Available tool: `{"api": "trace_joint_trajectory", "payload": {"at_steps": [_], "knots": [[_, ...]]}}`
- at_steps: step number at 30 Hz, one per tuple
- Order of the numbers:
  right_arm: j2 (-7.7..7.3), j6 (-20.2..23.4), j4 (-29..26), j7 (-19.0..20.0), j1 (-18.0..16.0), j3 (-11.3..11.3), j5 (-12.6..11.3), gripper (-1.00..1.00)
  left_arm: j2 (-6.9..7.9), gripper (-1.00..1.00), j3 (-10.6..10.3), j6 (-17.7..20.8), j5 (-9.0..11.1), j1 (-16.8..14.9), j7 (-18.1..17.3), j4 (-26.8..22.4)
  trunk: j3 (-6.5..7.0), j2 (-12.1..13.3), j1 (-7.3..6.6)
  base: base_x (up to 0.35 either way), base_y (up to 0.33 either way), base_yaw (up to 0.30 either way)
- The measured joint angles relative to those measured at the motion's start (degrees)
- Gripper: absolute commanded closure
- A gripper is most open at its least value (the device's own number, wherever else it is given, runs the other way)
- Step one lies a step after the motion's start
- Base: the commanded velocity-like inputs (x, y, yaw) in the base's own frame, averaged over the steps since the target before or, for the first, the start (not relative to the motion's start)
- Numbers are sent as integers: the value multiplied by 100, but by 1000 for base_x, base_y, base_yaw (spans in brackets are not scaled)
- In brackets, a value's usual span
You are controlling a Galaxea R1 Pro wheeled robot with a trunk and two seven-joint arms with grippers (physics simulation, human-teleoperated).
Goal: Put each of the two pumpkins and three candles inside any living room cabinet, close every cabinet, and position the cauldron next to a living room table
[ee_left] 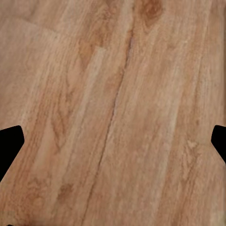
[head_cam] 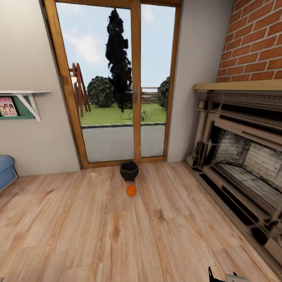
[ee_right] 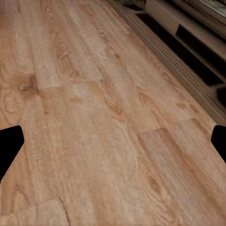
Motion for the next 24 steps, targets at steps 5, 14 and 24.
{"api": "trace_joint_trajectory", "payload": {"at_steps": [5, 14, 24], "knots": [[3, 4, 0, 0, 0, -4, 0, -100, 0, -100, 0, -16, 3, 0, 3, -1, 0, 0, 0, 335, 0, 0], [12, 6, 0, -9, 0, -5, -16, -100, 0, -100, 0, -18, 4, 0, -2, -1, 0, 0, 0, 335, 0, 0], [13, -1, -6, -18, 0, -10, -10, -100, 0, -100, 0, -12, 4, 0, 5, 0, 0, 0, 0, 335, 0, 0]]}}
